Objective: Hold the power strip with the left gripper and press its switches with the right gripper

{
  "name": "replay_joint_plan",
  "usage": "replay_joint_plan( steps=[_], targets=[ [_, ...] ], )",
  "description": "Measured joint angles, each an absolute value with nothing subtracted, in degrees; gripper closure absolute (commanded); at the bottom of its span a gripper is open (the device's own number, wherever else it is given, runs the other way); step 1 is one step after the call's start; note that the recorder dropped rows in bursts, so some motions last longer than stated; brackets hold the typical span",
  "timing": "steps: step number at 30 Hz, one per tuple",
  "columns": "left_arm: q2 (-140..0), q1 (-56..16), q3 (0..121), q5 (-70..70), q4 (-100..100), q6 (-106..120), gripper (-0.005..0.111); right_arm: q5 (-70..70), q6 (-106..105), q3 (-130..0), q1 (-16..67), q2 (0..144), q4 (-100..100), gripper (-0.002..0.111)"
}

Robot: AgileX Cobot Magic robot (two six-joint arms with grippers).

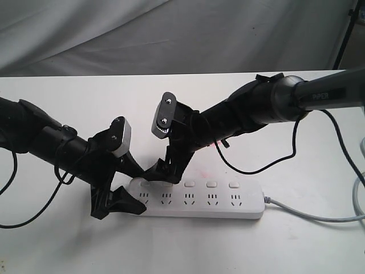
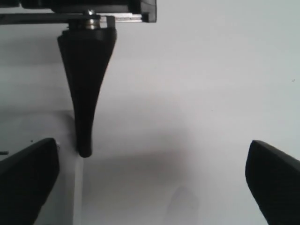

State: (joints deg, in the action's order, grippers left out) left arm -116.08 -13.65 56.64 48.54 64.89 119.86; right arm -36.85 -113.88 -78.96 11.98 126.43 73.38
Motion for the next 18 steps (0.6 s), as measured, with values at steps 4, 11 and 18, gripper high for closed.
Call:
replay_joint_plan(
  steps=[4,11,18],
  targets=[
    [-116.08,-13.65,56.64,48.54,64.89,119.86,0.063,-36.96,-113.97,-78.96,11.98,126.43,73.74,0.004],
    [-116.08,-13.65,56.64,48.54,64.89,119.86,0.063,-37.38,-113.97,-78.96,11.98,126.43,73.94,0.004],
    [-116.08,-13.65,56.64,48.54,64.89,119.86,0.063,-36.39,-113.97,-78.96,13.8,126.43,73.54,0.004]
  ],
)
